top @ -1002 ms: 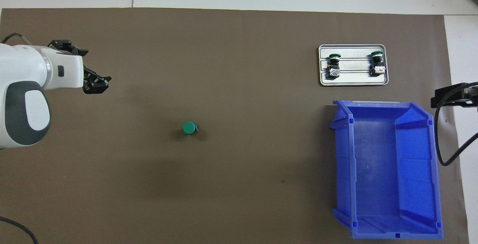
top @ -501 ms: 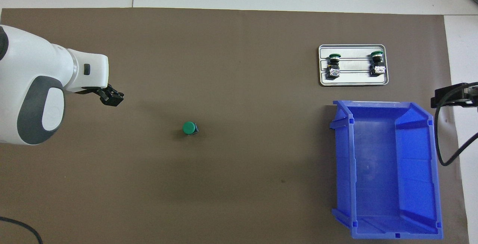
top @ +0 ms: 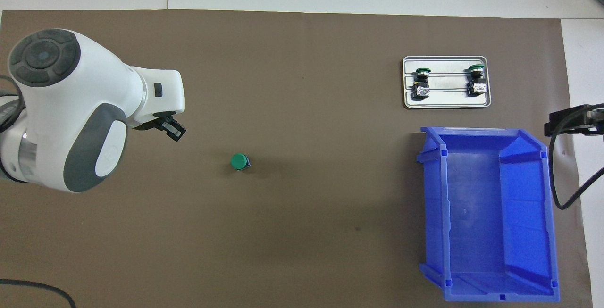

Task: Place and press button with both arms
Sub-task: 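Move the left gripper back above the green button, then press down on the green button with the left gripper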

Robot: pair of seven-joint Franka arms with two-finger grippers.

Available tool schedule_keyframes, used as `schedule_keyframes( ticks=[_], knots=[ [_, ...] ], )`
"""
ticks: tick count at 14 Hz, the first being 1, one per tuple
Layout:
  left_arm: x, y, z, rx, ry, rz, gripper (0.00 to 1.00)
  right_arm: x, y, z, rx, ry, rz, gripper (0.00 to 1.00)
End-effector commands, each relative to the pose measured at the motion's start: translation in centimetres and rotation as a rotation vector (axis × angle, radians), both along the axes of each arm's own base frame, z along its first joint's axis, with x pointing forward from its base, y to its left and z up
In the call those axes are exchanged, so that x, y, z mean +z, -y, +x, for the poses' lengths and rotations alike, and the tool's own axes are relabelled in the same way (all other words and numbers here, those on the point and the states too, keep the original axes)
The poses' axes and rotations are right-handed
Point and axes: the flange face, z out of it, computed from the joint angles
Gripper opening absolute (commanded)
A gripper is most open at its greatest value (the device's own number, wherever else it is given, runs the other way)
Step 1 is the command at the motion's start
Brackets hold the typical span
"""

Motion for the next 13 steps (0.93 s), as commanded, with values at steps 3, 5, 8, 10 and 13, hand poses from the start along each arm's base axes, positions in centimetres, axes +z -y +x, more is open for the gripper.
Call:
schedule_keyframes(
  ticks=[3, 5, 8, 10, 13],
  knots=[
    [-0.3, 4.2, -1.2, 0.27, 0.048, -0.012, 0.0, 0.4, 0.2, -0.4, 0.016, 0.002, 0.008, 1.0],
    [-1.4, 5.0, -2.1, 0.274, 0.042, -0.014, 0.0, 0.3, 0.2, -0.3, 0.016, -0.001, 0.008, 1.0],
    [-3.9, 5.3, -3.6, 0.265, 0.062, -0.035, 0.0, 0.4, 0.2, -0.4, 0.016, 0.002, 0.008, 1.0],
    [-6.1, 4.5, -4.8, 0.268, 0.081, -0.066, 0.0, 0.4, 0.1, -0.4, 0.017, 0.0, 0.008, 1.0],
    [-7.7, 4.0, -5.5, 0.274, 0.056, -0.055, 0.0, 0.4, 0.1, -0.4, 0.017, 0.0, 0.008, 1.0]
  ],
)
